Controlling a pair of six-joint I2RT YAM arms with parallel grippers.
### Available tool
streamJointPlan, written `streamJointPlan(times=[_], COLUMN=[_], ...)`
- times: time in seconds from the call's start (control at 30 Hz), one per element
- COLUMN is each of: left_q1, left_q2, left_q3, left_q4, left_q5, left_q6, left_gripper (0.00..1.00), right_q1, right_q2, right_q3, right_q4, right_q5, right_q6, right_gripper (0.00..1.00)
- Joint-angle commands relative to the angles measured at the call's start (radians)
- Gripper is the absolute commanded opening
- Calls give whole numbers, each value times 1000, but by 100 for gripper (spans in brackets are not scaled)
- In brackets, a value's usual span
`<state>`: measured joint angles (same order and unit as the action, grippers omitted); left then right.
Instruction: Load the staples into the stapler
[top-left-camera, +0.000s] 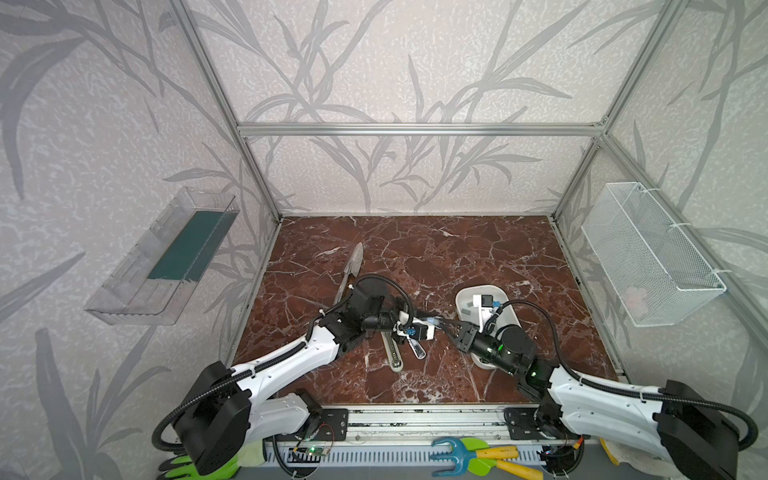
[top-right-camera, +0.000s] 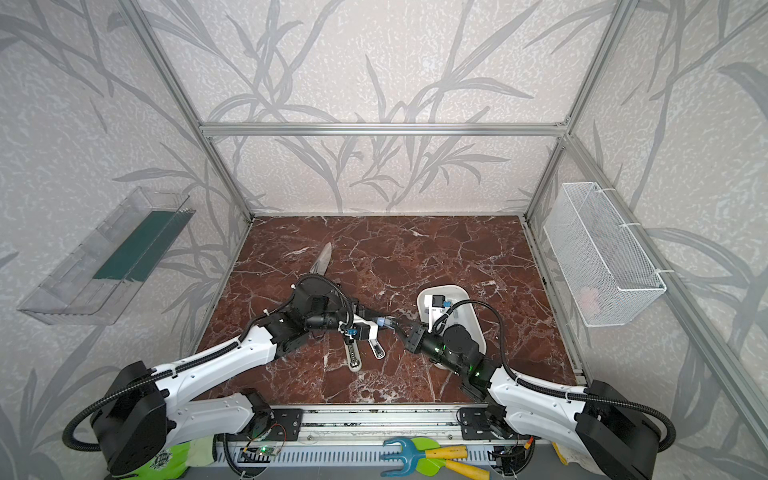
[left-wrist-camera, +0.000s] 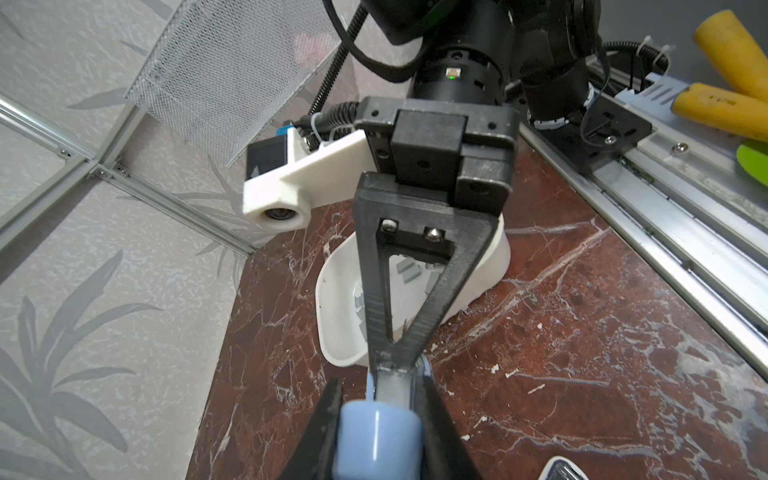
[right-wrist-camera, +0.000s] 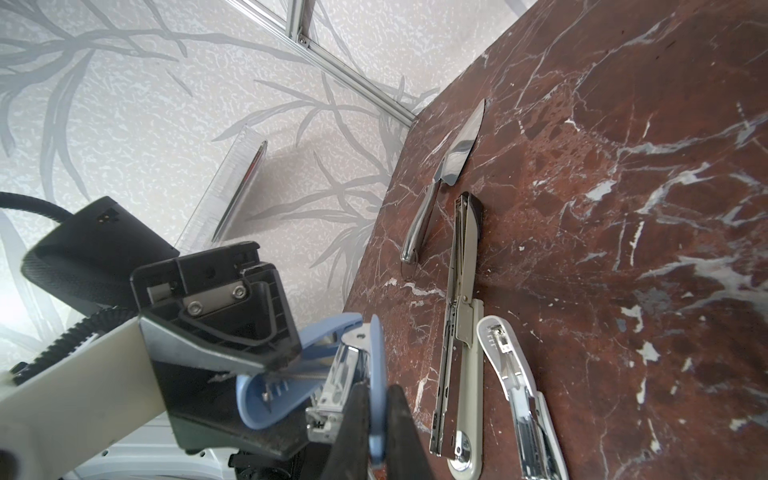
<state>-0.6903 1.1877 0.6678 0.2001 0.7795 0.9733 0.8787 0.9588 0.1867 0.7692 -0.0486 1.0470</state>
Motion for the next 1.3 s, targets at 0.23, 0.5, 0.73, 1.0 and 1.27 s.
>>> streamJointPlan(times=[0.23,0.5,0.73,1.0,1.27], left_q1=[106,156,212,214,48], left_q2=[-25,9,42,44,12], left_q3=[-37,-37,-24,-22,-38], left_q4=[195,206,180,42,38], left_q5=[-5,-67,-136,103,54], left_q6=[-70,-66,-50,159,203], left_gripper=[20,34,44,48,47], right_q1=[-18,-18,-18,-18,-18], right_q2=[-159,-256,-296,-307,-292], right_q3=[-67,-82,-89,-91,-80], right_q4=[-198,-251,-275,-295,-323], right_q5=[159,175,180,195,207], right_q6=[-1,-2,-2,9,20], right_gripper=[0,0,0,0,0])
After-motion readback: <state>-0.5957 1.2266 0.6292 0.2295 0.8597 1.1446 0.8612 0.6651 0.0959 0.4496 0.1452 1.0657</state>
